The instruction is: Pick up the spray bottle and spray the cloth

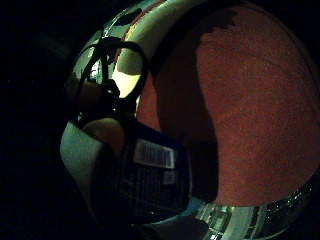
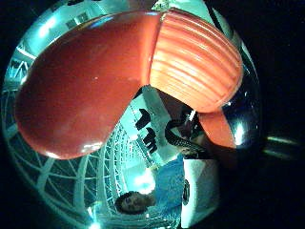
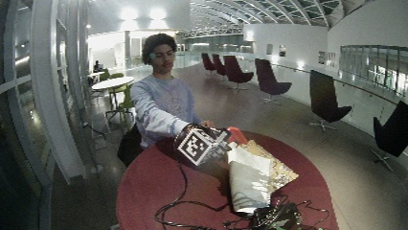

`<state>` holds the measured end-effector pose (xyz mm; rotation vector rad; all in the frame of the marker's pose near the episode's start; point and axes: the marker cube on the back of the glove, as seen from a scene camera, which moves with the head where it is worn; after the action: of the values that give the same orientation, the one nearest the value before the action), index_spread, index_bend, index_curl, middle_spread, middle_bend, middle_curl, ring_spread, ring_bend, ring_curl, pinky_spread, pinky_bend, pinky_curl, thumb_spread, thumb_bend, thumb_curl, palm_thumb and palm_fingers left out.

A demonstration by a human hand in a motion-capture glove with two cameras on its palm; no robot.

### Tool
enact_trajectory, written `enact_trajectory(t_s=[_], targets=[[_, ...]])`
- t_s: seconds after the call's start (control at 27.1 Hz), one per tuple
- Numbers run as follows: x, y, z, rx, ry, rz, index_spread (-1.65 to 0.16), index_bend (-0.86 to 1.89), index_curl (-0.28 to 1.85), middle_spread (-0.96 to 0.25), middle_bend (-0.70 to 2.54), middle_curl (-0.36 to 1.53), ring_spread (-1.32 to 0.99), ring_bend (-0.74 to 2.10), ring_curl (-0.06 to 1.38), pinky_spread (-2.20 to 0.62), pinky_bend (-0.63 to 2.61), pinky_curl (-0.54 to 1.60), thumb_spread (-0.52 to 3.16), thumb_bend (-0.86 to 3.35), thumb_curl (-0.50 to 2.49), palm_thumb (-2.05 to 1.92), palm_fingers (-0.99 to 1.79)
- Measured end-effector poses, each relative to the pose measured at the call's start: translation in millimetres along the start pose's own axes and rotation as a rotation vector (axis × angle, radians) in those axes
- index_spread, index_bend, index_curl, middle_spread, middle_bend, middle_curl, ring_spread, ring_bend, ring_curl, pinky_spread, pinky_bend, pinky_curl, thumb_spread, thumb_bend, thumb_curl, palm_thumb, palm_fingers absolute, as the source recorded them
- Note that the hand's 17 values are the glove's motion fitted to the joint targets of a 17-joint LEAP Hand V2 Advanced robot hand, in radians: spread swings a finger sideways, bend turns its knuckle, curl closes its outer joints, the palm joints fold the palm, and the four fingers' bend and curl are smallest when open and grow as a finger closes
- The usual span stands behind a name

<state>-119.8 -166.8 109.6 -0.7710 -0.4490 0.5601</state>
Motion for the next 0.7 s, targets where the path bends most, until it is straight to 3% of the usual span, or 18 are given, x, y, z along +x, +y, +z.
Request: enact_trajectory(t_s=[0.7], targets=[[7.6, 0.6, 0.0, 0.030, 0.011, 0.014, -0.19, 0.13, 0.36, -0.06, 0.32, 0.49, -0.02, 0.50, 0.39, 0.17, 0.26, 0.37, 0.83, -0.02, 0.61, 0.93, 1.12]])
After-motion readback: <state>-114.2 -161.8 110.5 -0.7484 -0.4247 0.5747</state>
